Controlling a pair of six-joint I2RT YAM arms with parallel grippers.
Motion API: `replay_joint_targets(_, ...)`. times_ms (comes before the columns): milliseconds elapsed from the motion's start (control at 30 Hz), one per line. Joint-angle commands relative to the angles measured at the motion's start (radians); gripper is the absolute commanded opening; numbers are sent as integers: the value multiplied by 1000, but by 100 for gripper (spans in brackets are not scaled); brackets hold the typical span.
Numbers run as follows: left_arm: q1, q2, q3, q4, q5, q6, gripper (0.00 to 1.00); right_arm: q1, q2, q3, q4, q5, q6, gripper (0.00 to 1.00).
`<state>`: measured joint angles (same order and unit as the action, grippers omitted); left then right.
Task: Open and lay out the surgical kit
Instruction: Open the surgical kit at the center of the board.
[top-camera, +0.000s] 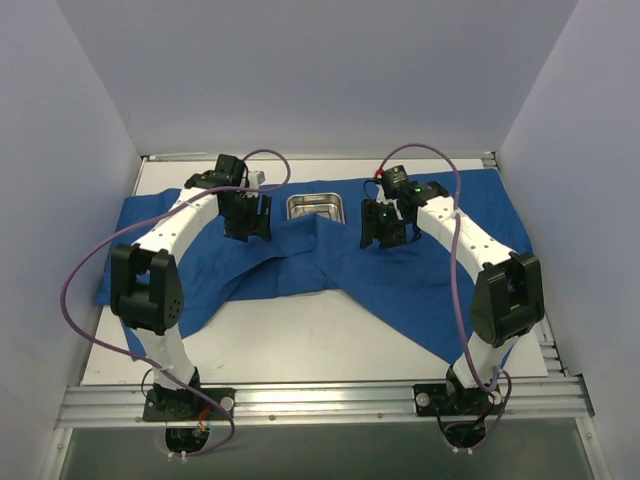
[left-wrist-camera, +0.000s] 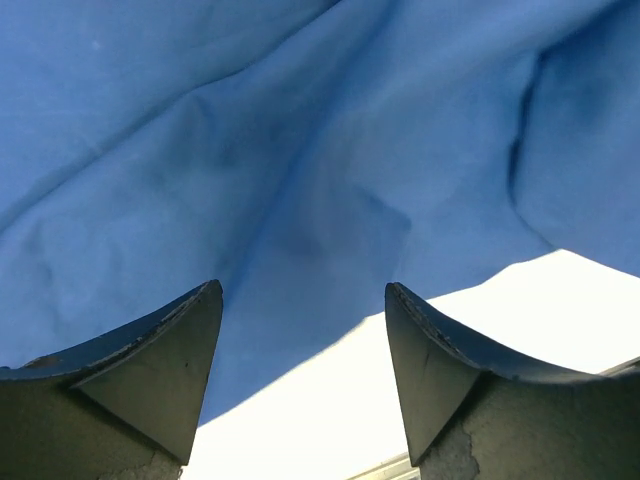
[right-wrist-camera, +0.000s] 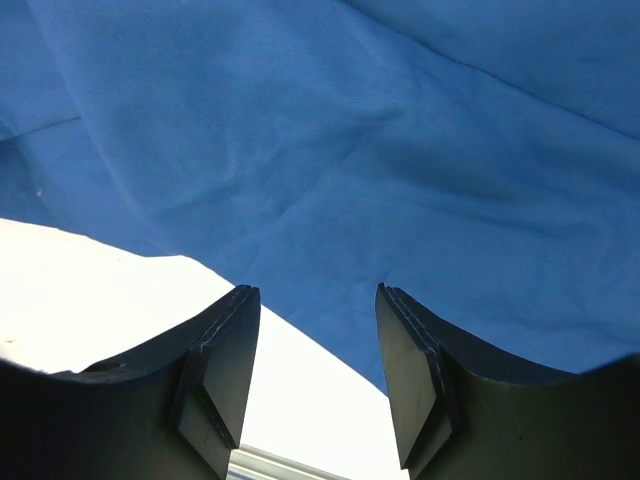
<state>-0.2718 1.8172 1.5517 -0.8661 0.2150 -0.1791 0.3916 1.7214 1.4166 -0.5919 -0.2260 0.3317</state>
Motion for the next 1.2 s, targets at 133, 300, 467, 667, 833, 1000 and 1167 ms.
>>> replay_joint_targets(133, -18, 134, 142, -2, -22, -13, 79, -71, -135, -93, 30, -41, -13, 50)
replay_joint_targets(300, -43, 226, 205, -43, -10, -5, 78, -143, -177, -133, 41, -68, -19, 50)
replay_joint_targets(467, -46, 232, 179, -44, 9, -7, 67, -163, -184, -139, 38, -72, -31, 50)
replay_joint_targets(667, -46, 199, 110, -39, 11, -5, 21, -165, -164, -140, 56, -84, -34, 50)
replay_joint_targets(833, -49, 128, 51, -68, 14, -10, 2, -165, -141, -127, 70, -98, -40, 50)
replay_joint_targets(1000, -75, 28, -76, -143, 11, -45, 2, -165, -86, -78, 61, -98, -62, 50)
replay_joint_targets(1167, -89, -150, -284, -159, 40, -105, 2, -165, -31, -42, 56, -104, -68, 50)
